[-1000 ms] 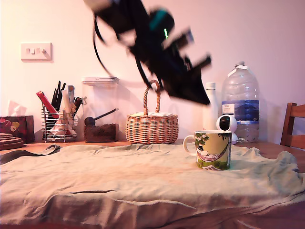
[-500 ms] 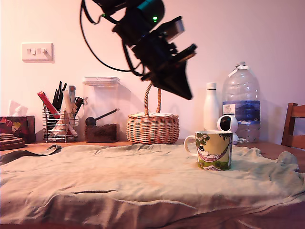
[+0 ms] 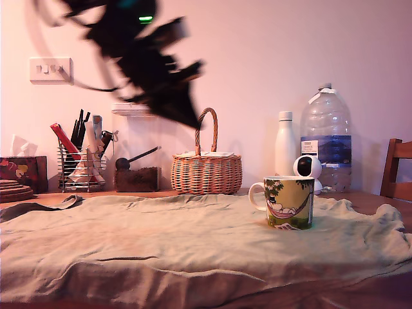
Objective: Pick up the coffee capsules on the table and drop them inside the coffee cup
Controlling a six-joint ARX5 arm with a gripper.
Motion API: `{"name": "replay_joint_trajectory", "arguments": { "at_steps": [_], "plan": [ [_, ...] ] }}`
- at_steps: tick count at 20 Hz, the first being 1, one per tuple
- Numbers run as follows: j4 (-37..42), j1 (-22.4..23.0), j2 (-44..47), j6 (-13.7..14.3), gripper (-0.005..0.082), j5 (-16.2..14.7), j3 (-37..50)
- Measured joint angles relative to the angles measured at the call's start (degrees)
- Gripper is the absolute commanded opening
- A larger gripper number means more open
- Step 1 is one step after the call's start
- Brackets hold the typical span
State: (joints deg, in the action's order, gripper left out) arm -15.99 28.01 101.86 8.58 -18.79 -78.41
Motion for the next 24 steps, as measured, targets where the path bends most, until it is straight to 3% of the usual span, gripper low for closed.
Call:
{"name": "replay_joint_trajectory", "arguments": {
  "at_steps": [1, 2, 6, 7, 9, 16, 17, 24],
  "plan": [
    [1.57, -0.98, -1.9, 0.0, -0.0023, 0.07, 2.69],
    [2.56, -1.99, -3.67, -2.12, -0.0023, 0.04, 4.85],
    [6.6, -5.35, -9.25, -2.23, -0.0023, 0.09, 11.34],
    [7.54, -5.84, -10.23, -4.04, -0.0023, 0.11, 12.9],
    [8.61, -6.8, -11.82, -5.11, -0.0023, 0.35, 16.04],
    [16.2, -10.88, -17.31, -6.73, -0.0023, 2.67, 29.18],
    [17.75, -11.91, -18.49, -7.98, -0.0023, 2.69, 31.34],
    [25.7, -20.59, -25.53, -9.7, -0.0023, 2.84, 45.7]
  ]
}}
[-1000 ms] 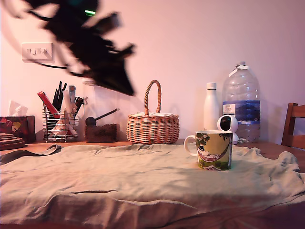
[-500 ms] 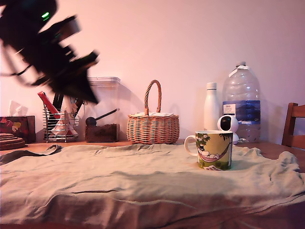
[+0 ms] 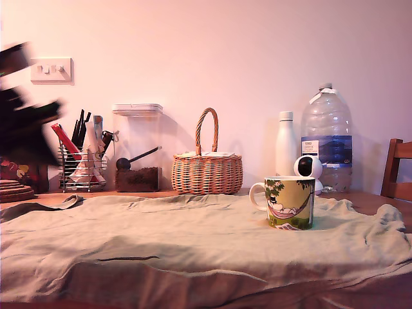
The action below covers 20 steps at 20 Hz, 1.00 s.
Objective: Pick up the coffee capsules on the table and drop them inside the coffee cup
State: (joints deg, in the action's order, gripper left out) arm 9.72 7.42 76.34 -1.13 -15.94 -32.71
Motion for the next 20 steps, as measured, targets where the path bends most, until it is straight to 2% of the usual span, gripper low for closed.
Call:
{"name": "replay_joint_trajectory", "arguments": {
  "at_steps": [7, 8, 10, 20],
  "plan": [
    [4.59, -3.1, -13.92, -0.33, -0.0023, 0.0, 12.96],
    [4.85, -3.15, -16.04, -1.16, -0.0023, 0.07, 14.64],
    [4.9, -3.17, -20.5, -1.68, -0.0023, 1.42, 17.57],
    [2.67, -3.17, -37.42, -3.26, -0.0023, 3.54, 26.03]
  ]
}}
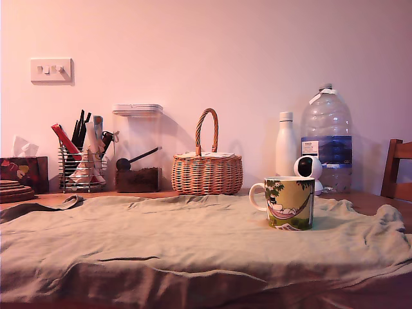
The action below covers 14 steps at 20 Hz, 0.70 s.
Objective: Pick up the coffee capsules on the table and drop them inside the coffee cup
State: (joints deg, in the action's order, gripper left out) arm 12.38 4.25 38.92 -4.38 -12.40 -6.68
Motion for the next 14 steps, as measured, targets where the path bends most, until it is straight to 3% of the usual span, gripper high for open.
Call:
{"name": "replay_joint_trajectory", "arguments": {
  "at_steps": [14],
  "plan": [
    [-16.63, 0.0, -21.77, 0.0, -0.0023, 3.15, 1.09]
  ]
}}
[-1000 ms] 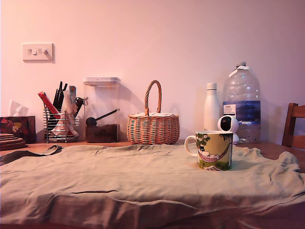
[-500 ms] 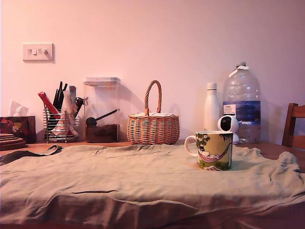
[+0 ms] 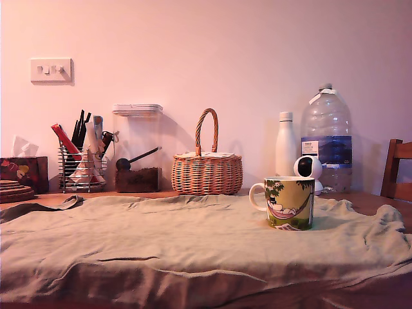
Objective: Pick up the coffee capsules on the table and drop them inside the coffee cup
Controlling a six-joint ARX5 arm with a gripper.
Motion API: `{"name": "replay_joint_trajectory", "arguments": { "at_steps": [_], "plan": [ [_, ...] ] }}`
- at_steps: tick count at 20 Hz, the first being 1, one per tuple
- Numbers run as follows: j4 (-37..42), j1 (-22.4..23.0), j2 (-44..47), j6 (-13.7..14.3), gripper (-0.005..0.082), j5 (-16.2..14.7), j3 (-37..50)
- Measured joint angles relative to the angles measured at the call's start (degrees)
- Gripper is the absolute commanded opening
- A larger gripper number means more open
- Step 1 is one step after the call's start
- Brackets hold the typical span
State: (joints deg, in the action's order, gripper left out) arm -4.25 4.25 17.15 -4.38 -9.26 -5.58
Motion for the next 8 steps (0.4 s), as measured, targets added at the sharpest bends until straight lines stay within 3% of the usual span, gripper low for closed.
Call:
{"name": "replay_joint_trajectory", "arguments": {
  "at_steps": [8],
  "plan": [
    [-6.88, 0.0, -8.76, -1.31, -0.0023, 0.33, 0.04]
  ]
}}
